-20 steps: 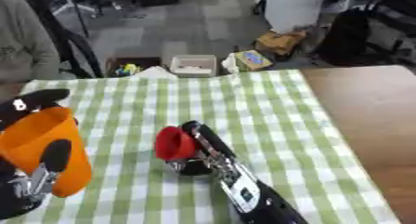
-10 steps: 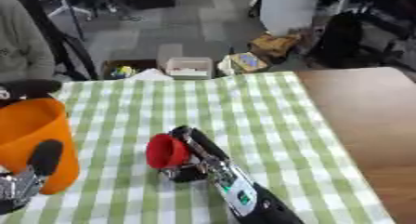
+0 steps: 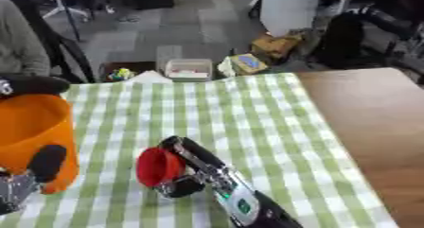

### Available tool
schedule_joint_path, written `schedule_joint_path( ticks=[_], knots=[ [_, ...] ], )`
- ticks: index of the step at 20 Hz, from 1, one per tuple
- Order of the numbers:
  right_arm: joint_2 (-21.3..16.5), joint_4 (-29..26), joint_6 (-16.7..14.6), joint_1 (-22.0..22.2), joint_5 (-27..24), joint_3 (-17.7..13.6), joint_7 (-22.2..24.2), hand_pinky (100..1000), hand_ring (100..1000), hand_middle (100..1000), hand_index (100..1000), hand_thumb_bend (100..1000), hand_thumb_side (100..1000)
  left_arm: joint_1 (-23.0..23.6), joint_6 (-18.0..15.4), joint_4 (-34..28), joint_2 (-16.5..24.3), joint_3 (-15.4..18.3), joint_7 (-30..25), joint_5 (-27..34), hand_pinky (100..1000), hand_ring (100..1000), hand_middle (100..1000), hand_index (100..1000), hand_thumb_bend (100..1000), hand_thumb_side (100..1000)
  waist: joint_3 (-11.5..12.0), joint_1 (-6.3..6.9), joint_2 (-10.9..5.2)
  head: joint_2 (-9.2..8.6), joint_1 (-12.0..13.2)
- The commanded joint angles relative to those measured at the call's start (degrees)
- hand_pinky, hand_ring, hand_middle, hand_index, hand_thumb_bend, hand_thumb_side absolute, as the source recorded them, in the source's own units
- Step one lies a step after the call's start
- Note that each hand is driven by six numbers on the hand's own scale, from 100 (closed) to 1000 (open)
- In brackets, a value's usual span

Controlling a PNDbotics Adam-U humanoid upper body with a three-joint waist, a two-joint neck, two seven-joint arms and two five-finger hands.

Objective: Pour the contents of one cup into another cup.

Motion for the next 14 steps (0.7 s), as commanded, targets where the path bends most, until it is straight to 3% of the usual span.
schedule_joint_path(
  ticks=[1, 14],
  knots=[
    [-0.2, -3.6, 0.2, -1.4, -3.3, 1.6, 2.5, 412, 235, 139, 484, 100, 100, -1.7, 0.0, -1.0, 3.4, -0.4, -1.2, -2.2, 100, 234, 425, 787, 100, 182, -0.1, 0.23, -0.96, -0.72, 0.0],
    [-0.9, -9.6, 3.2, -2.0, -14.1, 7.4, 10.5, 405, 233, 137, 479, 100, 100, -4.9, 3.5, 0.4, 5.0, -2.1, -5.1, -8.5, 100, 228, 408, 774, 100, 135, -0.6, 0.23, -0.91, -1.33, -0.2]
  ],
)
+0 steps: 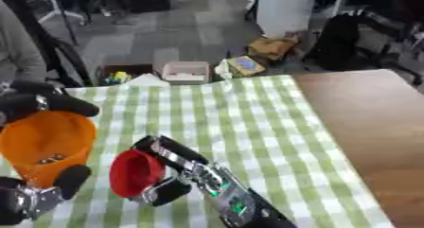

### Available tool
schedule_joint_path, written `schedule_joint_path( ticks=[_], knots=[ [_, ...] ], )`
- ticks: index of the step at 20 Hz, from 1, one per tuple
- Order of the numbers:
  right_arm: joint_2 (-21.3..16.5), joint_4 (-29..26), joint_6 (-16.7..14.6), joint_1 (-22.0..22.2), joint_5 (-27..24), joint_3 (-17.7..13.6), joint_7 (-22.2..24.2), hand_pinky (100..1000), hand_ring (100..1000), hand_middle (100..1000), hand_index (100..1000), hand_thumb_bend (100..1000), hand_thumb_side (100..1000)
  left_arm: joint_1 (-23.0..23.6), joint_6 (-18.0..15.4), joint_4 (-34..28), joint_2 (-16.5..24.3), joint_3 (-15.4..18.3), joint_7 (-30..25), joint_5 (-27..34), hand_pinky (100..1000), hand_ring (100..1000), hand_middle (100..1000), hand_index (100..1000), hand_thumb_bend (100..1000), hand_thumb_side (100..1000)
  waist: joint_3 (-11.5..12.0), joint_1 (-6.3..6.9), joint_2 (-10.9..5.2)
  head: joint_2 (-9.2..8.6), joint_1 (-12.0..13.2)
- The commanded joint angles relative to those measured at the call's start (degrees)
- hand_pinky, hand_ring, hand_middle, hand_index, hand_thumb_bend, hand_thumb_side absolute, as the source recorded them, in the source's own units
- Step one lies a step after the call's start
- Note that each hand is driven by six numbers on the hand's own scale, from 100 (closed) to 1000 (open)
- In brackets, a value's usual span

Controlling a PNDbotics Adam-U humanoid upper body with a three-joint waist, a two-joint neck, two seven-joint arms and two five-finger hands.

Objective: Pour the contents of one cup into another cup.

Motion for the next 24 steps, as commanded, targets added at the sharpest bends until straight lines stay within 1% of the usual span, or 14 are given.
schedule_joint_path(
  ticks=[1, 8, 14, 24],
  knots=[
    [-0.3, -1.9, 0.8, -1.4, -3.3, 1.5, 2.6, 405, 233, 137, 479, 100, 100, -1.5, 0.1, 0.7, 1.3, 0.2, -0.3, -1.6, 100, 228, 407, 774, 100, 135, 0.1, 0.12, -0.92, -0.49, -0.2],
    [0.0, 1.2, 1.3, 1.1, -7.1, 3.7, 8.7, 410, 238, 140, 480, 100, 100, -2.5, -1.2, 3.6, 0.8, -0.4, 0.2, -4.4, 100, 226, 400, 768, 100, 118, -0.1, 0.15, -0.81, -0.35, -0.2],
    [0.4, 3.1, 1.7, 3.0, -9.5, 5.2, 12.2, 412, 241, 143, 480, 100, 100, -3.2, -2.9, 5.4, 0.5, -1.2, 0.9, -7.3, 100, 225, 394, 763, 100, 100, -0.4, 0.25, -0.66, -0.11, -0.1],
    [0.6, 3.0, 2.2, 3.5, -10.4, 5.3, 12.9, 412, 242, 144, 480, 100, 100, -4.0, -5.5, 5.3, 0.8, -2.2, 1.6, -12.7, 100, 223, 383, 749, 106, 100, -0.4, 0.43, -0.66, -0.23, -0.5]
  ],
)
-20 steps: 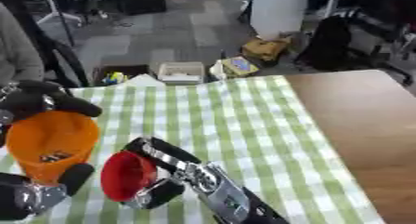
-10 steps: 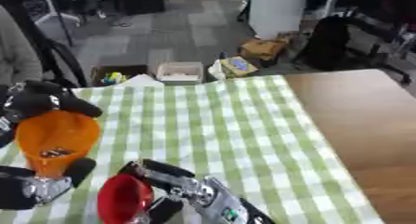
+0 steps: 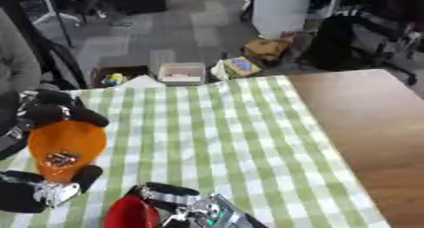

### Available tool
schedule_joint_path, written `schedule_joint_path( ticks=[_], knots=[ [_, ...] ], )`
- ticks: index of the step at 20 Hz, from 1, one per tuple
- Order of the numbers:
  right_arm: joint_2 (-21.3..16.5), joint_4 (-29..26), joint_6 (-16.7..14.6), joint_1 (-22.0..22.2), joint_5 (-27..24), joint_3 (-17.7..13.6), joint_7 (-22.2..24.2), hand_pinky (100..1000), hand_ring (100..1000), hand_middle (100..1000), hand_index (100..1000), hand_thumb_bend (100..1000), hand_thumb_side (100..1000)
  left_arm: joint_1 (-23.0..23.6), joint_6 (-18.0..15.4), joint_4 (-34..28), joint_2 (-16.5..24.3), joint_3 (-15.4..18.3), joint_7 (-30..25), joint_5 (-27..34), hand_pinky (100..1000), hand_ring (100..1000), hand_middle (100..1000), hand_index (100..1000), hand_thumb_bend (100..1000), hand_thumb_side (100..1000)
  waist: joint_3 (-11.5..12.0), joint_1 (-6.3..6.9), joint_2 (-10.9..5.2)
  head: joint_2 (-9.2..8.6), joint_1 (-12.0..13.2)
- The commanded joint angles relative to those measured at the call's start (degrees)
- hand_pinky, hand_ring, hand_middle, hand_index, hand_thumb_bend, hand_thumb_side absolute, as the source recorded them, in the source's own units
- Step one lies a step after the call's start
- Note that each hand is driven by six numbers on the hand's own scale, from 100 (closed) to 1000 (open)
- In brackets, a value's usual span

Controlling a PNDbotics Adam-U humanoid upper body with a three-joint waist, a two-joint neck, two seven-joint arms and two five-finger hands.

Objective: Pour the contents of one cup into another cup.

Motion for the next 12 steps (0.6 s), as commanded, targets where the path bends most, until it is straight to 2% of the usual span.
schedule_joint_path(
  ticks=[1, 12],
  knots=[
    [0.5, -0.6, 0.1, -0.6, -0.6, 0.1, 0.2, 412, 242, 144, 480, 100, 100, -1.3, -1.0, -0.9, 1.3, 0.2, 0.0, -2.1, 100, 223, 382, 748, 113, 100, 0.1, 0.21, -0.82, -0.24, -0.1],
    [0.5, -1.0, 0.4, -0.6, -0.9, 0.3, 0.1, 408, 240, 142, 477, 100, 100, -3.2, -3.2, 2.2, 0.6, -2.0, -1.7, -7.2, 100, 219, 370, 743, 159, 100, 0.1, 0.08, -0.79, -0.49, -0.1]
  ],
)
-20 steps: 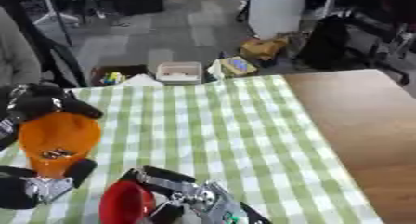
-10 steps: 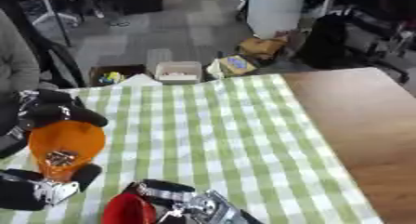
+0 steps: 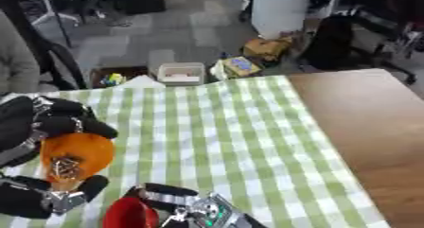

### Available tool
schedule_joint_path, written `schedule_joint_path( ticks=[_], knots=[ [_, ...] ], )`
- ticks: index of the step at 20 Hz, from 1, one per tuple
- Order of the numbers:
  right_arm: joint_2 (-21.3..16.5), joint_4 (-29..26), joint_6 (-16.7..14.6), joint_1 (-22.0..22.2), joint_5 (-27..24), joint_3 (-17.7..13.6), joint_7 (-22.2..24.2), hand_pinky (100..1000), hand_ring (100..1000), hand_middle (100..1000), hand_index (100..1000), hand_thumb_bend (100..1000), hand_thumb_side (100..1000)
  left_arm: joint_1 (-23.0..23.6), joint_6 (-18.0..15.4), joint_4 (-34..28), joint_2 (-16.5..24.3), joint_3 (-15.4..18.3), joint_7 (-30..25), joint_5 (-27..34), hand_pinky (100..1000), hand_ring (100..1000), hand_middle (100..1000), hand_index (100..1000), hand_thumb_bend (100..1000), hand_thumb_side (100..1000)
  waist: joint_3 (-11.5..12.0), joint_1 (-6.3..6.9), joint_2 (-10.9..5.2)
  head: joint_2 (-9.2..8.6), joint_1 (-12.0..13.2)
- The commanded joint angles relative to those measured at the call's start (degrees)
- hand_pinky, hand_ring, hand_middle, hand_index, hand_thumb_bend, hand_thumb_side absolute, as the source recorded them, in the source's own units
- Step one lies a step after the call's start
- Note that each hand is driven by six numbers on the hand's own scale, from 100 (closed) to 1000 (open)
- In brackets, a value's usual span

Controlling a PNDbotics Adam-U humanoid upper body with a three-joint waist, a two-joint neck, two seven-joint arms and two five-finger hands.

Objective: Pour the contents of one cup into another cup.

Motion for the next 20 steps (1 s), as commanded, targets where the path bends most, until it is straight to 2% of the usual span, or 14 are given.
schedule_joint_path(
  ticks=[1, 10, 20],
  knots=[
    [0.5, -1.0, 0.1, -0.7, -0.5, -0.1, -0.1, 406, 239, 141, 476, 100, 100, -1.4, -0.7, 0.9, 0.5, -0.1, -0.5, -1.4, 100, 218, 368, 742, 160, 100, 0.0, 0.08, -0.78, -0.53, -0.1],
    [0.5, -1.2, 0.5, -0.8, -0.1, 0.0, -1.2, 399, 235, 136, 471, 100, 100, -2.9, -1.6, 3.7, -1.0, -0.9, -1.0, -4.1, 100, 211, 362, 739, 184, 100, -0.1, 0.05, -0.74, -0.55, -0.1],
    [0.5, -1.0, 0.6, -0.8, 0.0, 0.0, -1.3, 398, 234, 135, 470, 100, 100, -3.7, -2.8, 5.4, -1.6, -1.6, -2.5, -9.1, 100, 208, 355, 731, 253, 100, -0.2, 0.1, -0.86, -0.22, -0.1]
  ],
)
